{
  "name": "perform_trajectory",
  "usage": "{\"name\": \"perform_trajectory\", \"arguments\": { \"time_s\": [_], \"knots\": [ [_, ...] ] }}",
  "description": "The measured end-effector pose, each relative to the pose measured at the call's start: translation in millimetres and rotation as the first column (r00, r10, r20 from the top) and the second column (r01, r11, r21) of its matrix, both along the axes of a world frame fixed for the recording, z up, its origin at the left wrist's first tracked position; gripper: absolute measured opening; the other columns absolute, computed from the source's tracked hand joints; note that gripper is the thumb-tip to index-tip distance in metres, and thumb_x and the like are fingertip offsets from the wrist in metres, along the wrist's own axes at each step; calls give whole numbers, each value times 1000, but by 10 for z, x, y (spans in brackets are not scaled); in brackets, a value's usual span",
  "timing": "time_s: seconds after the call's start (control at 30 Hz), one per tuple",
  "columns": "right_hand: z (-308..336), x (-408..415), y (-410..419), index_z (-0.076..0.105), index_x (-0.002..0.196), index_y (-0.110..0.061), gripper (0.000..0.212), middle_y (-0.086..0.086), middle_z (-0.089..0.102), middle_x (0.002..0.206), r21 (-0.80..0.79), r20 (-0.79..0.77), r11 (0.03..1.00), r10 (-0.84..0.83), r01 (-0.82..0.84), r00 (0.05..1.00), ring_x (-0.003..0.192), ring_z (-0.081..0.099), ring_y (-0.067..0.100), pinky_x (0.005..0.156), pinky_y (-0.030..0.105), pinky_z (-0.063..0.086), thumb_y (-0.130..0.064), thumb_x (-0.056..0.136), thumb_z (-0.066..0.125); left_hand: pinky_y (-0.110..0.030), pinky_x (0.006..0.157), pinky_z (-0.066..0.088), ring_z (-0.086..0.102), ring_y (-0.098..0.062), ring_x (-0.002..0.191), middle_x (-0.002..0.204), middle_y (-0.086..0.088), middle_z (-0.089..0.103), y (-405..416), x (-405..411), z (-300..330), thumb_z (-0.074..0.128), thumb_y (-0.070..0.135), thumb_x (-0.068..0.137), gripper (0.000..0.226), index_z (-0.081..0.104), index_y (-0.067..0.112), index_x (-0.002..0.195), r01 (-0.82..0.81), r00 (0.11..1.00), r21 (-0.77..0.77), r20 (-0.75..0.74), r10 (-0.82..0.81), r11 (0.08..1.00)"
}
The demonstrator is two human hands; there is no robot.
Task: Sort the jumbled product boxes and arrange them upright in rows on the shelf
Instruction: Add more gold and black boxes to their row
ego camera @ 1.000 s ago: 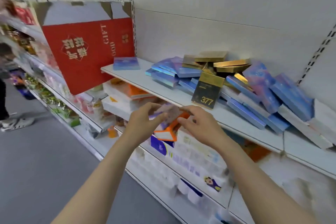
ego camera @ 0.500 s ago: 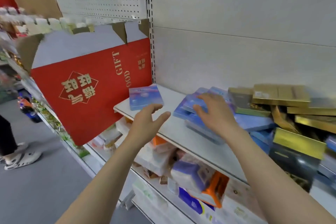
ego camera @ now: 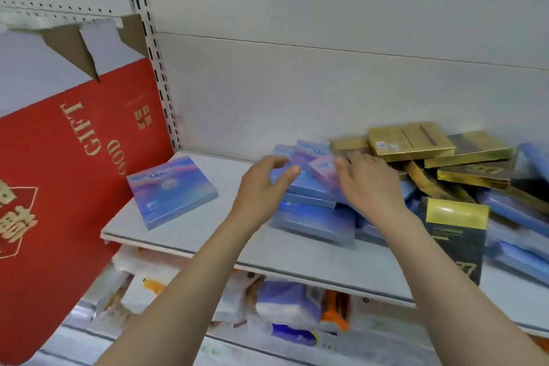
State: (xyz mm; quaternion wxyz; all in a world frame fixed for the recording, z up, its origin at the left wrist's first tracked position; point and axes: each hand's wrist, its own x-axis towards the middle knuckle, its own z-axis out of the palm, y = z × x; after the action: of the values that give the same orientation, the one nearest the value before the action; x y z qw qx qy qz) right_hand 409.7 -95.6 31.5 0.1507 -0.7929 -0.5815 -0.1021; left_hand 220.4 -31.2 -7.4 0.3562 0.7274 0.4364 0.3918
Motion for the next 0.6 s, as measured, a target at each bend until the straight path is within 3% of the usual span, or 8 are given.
{"name": "perform_trajectory", "arguments": {
  "time_s": [0.07,0.13,0.2,0.27,0.33,0.43,0.5,0.6],
  "knots": [
    [-48,-10,-100,58,127,-14,40,7,64,124,-8,-123,988,153,-155,981,119,53,27,91,35,38,-37,104,36,-7,82,35,53,1,106,118,16,62,13,122,34,57,50,90,42,63,24,122,51,999,16,5,-51,999],
    [-54,-75,-186,59,132,-23,33,-6,65,122,129,-294,944,330,-305,897,111,55,11,85,22,39,-32,104,42,1,78,33,53,11,100,116,17,64,31,214,49,58,48,91,41,63,22,123,100,994,31,29,-101,994],
    [-37,-65,-242,61,131,-26,32,-11,67,117,293,-390,930,328,-221,860,103,57,3,86,18,43,-31,103,47,2,79,35,54,14,101,116,18,65,49,292,30,60,47,90,40,62,25,123,145,988,25,50,-146,989],
    [-9,53,-257,61,131,-22,35,-5,67,123,409,-401,912,196,-17,895,112,55,7,95,28,44,-34,101,50,-10,89,42,55,4,110,118,17,64,72,363,2,60,52,88,43,60,27,123,169,984,4,58,-169,986],
    [51,226,-235,56,138,-18,43,4,56,141,372,-276,921,-7,114,961,136,39,19,110,35,32,-38,101,50,-31,96,47,55,-6,115,118,16,63,99,433,4,59,62,82,52,58,28,121,157,987,-15,45,-157,987],
    [79,390,-196,41,149,-21,54,4,34,159,112,-174,975,-170,191,970,151,13,27,120,48,15,-49,102,37,-43,92,48,54,-19,112,108,13,64,102,524,54,49,83,67,70,55,29,111,97,993,-40,-58,-99,994],
    [5,408,-192,47,146,-21,53,1,43,154,47,-209,992,-108,120,972,149,21,25,118,49,21,-49,103,35,-43,89,49,54,-23,110,101,12,64,97,571,80,52,86,60,74,51,30,108,49,994,-45,-99,-53,998],
    [-36,421,-234,57,138,-21,49,0,58,140,147,-298,988,8,38,955,138,37,24,111,42,33,-49,101,39,-35,89,47,55,-22,115,109,7,64,123,601,105,72,66,65,88,40,24,136,6,999,-65,-46,-9,998]
  ]
}}
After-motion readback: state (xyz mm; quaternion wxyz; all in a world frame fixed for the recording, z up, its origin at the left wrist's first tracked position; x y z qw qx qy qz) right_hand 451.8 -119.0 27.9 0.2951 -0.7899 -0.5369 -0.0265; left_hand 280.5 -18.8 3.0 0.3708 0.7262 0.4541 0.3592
